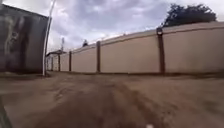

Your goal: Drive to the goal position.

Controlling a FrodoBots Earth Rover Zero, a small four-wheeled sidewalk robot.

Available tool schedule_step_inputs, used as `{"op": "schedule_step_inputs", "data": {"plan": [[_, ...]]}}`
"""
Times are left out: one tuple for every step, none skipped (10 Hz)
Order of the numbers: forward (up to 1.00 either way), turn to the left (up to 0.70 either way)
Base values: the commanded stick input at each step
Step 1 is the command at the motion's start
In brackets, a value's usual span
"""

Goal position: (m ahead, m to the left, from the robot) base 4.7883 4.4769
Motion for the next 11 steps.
{"op": "schedule_step_inputs", "data": {"plan": [[0.7, 0.28], [0.7, 0.0], [0.7, 0.0], [0.7, 0.0], [0.7, 0.0], [0.7, 0.08], [0.7, 0.22], [0.7, 0.18], [0.7, 0.03], [0.7, 0.0], [0.7, 0.0]]}}
